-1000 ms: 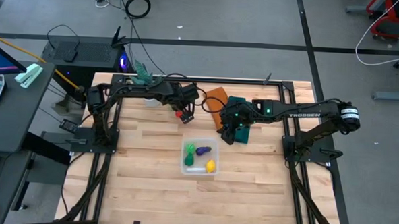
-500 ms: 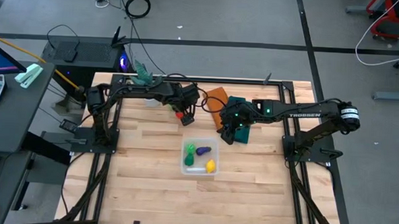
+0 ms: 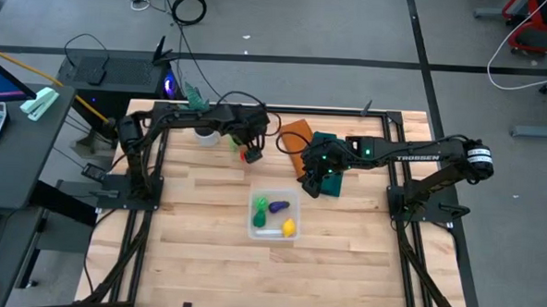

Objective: Pick and placing Produce into tupperware
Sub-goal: Put the red tomato into the transparent container, then put the green honeydew melon into the transparent container

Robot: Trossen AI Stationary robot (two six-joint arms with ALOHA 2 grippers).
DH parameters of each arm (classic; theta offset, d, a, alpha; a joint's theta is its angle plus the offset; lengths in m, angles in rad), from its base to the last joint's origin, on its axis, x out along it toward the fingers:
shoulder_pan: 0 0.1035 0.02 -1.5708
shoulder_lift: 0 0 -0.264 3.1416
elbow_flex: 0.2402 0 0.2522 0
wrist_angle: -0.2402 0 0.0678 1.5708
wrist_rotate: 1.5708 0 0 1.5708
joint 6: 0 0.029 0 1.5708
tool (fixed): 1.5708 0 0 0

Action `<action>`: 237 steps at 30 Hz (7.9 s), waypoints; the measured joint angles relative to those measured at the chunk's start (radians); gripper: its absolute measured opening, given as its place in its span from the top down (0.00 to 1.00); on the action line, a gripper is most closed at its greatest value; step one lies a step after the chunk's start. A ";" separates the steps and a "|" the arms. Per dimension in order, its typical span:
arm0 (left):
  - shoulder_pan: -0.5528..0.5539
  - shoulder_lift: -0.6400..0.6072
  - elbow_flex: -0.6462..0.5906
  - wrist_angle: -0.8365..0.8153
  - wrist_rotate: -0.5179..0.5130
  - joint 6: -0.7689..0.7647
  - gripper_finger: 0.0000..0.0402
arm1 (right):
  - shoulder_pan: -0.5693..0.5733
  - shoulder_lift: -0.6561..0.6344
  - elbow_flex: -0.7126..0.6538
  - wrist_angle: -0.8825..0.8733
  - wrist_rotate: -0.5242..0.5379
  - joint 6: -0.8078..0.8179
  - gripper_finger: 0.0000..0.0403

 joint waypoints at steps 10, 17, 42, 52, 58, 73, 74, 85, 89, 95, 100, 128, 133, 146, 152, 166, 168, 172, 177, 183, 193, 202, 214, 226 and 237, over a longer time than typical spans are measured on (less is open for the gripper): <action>-0.010 0.112 0.168 -0.141 0.008 0.067 0.12 | -0.002 0.000 0.000 -0.001 -0.001 -0.001 0.56; -0.014 0.234 0.351 -0.306 -0.021 0.090 0.12 | 0.001 0.000 0.000 -0.009 -0.002 0.019 0.56; -0.023 0.324 0.352 -0.412 0.084 0.077 0.12 | 0.001 0.000 0.000 -0.003 -0.008 0.025 0.56; -0.032 0.354 0.352 -0.407 0.092 0.125 0.12 | 0.001 0.000 0.000 -0.001 -0.009 0.028 0.56; -0.036 0.354 0.352 -0.399 0.092 0.124 0.13 | 0.000 0.000 0.000 0.001 -0.009 0.027 0.56; -0.036 0.354 0.352 -0.415 0.087 0.106 0.33 | 0.000 0.000 0.000 0.003 -0.009 0.027 0.56; -0.035 0.354 0.352 -0.420 0.087 0.100 0.33 | 0.000 0.000 0.000 0.003 -0.009 0.027 0.56; -0.043 0.354 0.352 -0.508 0.085 0.071 0.33 | 0.000 0.000 0.000 0.003 -0.008 0.023 0.56; -0.048 0.354 0.353 -0.568 0.085 0.015 0.33 | 0.000 0.000 0.000 0.003 -0.008 0.012 0.56; -0.069 0.353 0.353 -0.624 0.086 -0.030 0.31 | -0.008 0.000 0.000 -0.020 -0.008 -0.002 0.56; -0.098 0.352 0.384 -0.646 0.131 -0.060 0.33 | -0.023 -0.011 0.000 -0.071 -0.008 -0.016 0.56; -0.402 0.352 1.002 -0.780 0.208 -0.378 0.33 | -0.167 -0.505 0.000 -0.445 0.035 -0.050 0.56; -0.460 0.352 1.002 -0.721 0.207 -0.462 0.32 | -0.089 -0.505 0.000 -0.445 0.024 -0.059 0.56; -0.511 0.351 0.885 -0.570 0.159 -0.618 0.32 | 0.104 -0.505 0.000 -0.446 0.054 0.000 0.56; -0.523 0.354 0.773 -0.479 0.164 -0.672 0.34 | 0.166 -0.505 0.000 -0.446 0.110 0.040 0.56; -0.558 0.354 0.651 -0.373 0.167 -0.725 0.34 | 0.200 -0.505 0.000 -0.446 0.156 0.080 0.56; -0.560 0.354 0.638 -0.364 0.168 -0.725 0.33 | 0.200 -0.505 0.000 -0.446 0.156 0.080 0.56; -0.560 0.354 0.610 -0.363 0.166 -0.718 0.32 | 0.200 -0.505 0.000 -0.445 0.156 0.080 0.56; -0.559 0.354 0.584 -0.340 0.164 -0.709 0.34 | 0.200 -0.505 0.000 -0.445 0.157 0.080 0.56; -0.559 0.354 0.583 -0.340 0.162 -0.685 0.32 | 0.200 -0.505 0.000 -0.445 0.157 0.080 0.56; -0.559 0.392 0.581 -0.320 0.162 -0.669 0.32 | 0.200 -0.505 0.000 -0.444 0.157 0.080 0.56; -0.559 0.443 0.583 -0.325 0.180 -0.663 0.33 | 0.200 -0.505 0.000 -0.435 0.158 0.081 0.56; -0.559 0.442 0.582 -0.317 0.179 -0.653 0.24 | 0.200 -0.505 0.000 -0.434 0.158 0.080 0.56; -0.553 0.443 0.696 -0.405 0.171 -0.587 0.18 | 0.200 -0.505 0.000 -0.434 0.158 0.072 0.56; -0.526 0.425 0.996 -0.591 0.004 -0.537 0.23 | 0.199 -0.505 0.000 -0.435 0.160 0.060 0.56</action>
